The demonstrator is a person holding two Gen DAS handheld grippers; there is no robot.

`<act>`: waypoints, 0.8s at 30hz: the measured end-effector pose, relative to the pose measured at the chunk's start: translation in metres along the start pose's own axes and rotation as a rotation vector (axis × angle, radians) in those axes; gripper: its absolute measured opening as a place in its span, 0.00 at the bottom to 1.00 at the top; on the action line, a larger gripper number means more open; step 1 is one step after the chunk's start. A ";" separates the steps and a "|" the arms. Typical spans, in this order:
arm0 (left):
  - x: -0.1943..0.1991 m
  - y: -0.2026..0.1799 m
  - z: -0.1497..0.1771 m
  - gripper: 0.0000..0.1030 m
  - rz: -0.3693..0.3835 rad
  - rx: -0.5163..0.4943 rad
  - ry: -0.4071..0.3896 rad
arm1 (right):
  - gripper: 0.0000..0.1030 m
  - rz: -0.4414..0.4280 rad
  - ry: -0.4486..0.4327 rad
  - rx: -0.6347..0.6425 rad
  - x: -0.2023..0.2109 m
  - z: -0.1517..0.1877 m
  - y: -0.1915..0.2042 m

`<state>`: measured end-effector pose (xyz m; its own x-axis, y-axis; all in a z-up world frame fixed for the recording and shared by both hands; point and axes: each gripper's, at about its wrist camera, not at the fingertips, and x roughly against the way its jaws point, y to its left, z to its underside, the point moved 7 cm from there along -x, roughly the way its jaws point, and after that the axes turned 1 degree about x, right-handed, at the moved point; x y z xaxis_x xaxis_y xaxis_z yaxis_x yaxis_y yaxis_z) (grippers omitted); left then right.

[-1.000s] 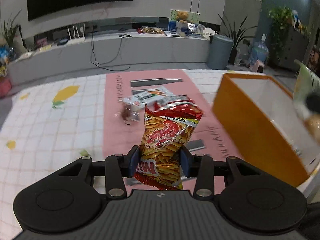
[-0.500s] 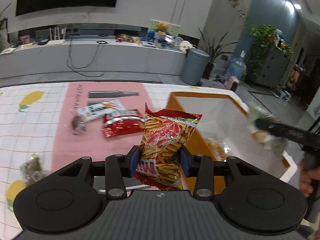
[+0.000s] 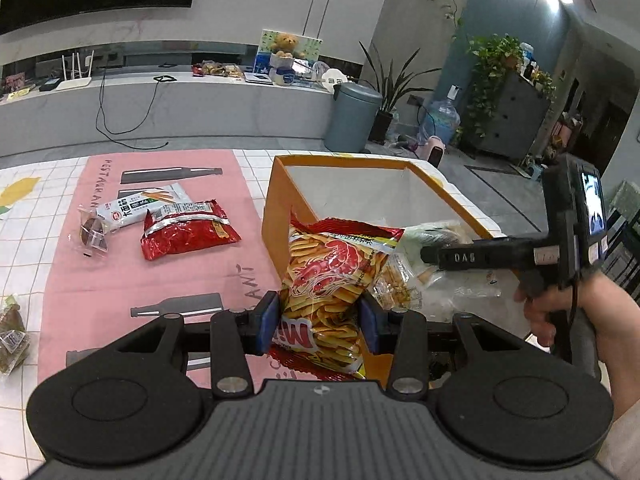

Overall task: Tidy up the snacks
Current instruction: 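Lower the white-and-blue bag into the orange box and open the right gripper, then lower the stick-snack bag into the orange box and open the left gripper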

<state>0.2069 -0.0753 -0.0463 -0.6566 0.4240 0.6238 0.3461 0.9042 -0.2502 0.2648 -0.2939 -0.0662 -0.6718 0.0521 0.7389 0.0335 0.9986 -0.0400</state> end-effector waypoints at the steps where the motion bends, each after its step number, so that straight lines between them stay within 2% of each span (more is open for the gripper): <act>1: 0.000 -0.001 0.000 0.46 -0.001 -0.002 -0.001 | 0.76 -0.008 -0.016 -0.021 0.003 -0.002 -0.002; 2: 0.001 -0.002 0.001 0.46 -0.003 -0.005 -0.001 | 0.81 -0.027 -0.031 -0.040 0.008 -0.003 -0.002; 5: 0.001 -0.005 0.001 0.46 -0.009 -0.017 -0.003 | 0.80 -0.022 -0.052 -0.067 0.019 -0.002 0.000; 9: 0.004 -0.012 0.002 0.46 -0.001 -0.019 -0.006 | 0.59 -0.001 -0.063 -0.077 0.028 0.002 0.000; 13: 0.007 -0.019 0.003 0.46 0.004 -0.028 -0.011 | 0.55 -0.028 -0.093 -0.136 0.035 -0.002 -0.001; 15: 0.009 -0.022 0.003 0.46 0.008 -0.037 -0.011 | 0.51 -0.010 -0.105 -0.139 0.034 -0.007 -0.001; 17: 0.012 -0.024 0.003 0.46 0.006 -0.054 -0.014 | 0.49 0.037 -0.094 -0.121 0.028 -0.011 -0.003; 20: 0.015 -0.025 0.004 0.46 0.004 -0.062 -0.025 | 0.28 0.089 -0.068 -0.131 0.015 -0.016 -0.012; 22: 0.015 -0.024 0.004 0.46 0.006 -0.060 -0.024 | 0.24 0.076 -0.032 -0.163 0.005 -0.017 -0.014; 24: 0.014 -0.023 0.004 0.46 0.006 -0.058 -0.022 | 0.25 0.012 0.032 -0.132 -0.011 -0.017 -0.006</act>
<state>0.1873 -0.0902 -0.0350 -0.6686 0.4312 0.6059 0.3881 0.8973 -0.2103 0.2843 -0.3004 -0.0626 -0.6472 0.0617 0.7598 0.1397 0.9894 0.0387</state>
